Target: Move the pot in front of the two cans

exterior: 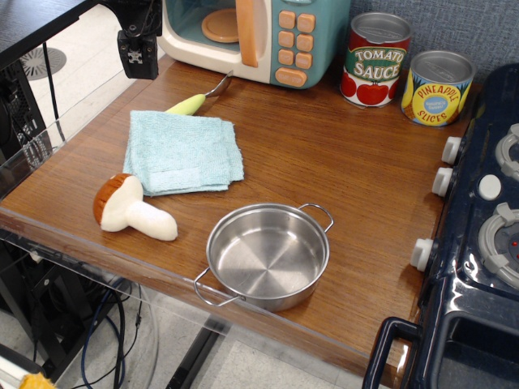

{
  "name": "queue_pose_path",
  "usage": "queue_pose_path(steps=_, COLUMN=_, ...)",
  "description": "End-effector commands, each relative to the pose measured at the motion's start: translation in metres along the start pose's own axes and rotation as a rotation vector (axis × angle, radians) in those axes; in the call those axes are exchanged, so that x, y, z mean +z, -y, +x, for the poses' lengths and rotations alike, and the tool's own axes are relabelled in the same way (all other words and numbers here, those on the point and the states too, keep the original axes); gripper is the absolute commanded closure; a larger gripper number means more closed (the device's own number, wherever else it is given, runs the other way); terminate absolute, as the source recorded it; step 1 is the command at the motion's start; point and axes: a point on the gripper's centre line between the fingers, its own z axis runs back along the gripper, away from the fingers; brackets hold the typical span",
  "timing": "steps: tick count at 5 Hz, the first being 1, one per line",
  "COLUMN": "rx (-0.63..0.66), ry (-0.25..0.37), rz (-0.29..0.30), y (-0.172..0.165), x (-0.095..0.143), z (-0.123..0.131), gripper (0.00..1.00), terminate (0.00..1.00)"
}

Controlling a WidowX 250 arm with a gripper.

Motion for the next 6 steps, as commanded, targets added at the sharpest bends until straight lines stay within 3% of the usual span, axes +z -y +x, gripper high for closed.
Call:
queue_pose_path(steps=1, rx=0.000, ry=0.000, rz=0.000, y=0.000, x=0.000, z=0.000, gripper=0.00, terminate=0.00)
queue_pose_path(steps=2, rx=0.061, ry=-0.023, rz=0.102, y=-0.025, x=0.015, z=-0.019, gripper=0.00, terminate=0.00)
queue_pose_path(steps=3, rx=0.066, ry=-0.050, rz=0.140, y=-0.050, x=0.024, z=-0.047, gripper=0.00, terminate=0.00)
queue_pose_path(steps=4, rx=0.083, ry=-0.048, rz=0.193, y=-0.079, x=0.022, z=-0.072, gripper=0.00, terminate=0.00)
queue_pose_path(steps=6, rx=0.090, ry=0.022, rz=0.226, y=-0.116, x=-0.010, z=-0.096, gripper=0.00, terminate=0.00)
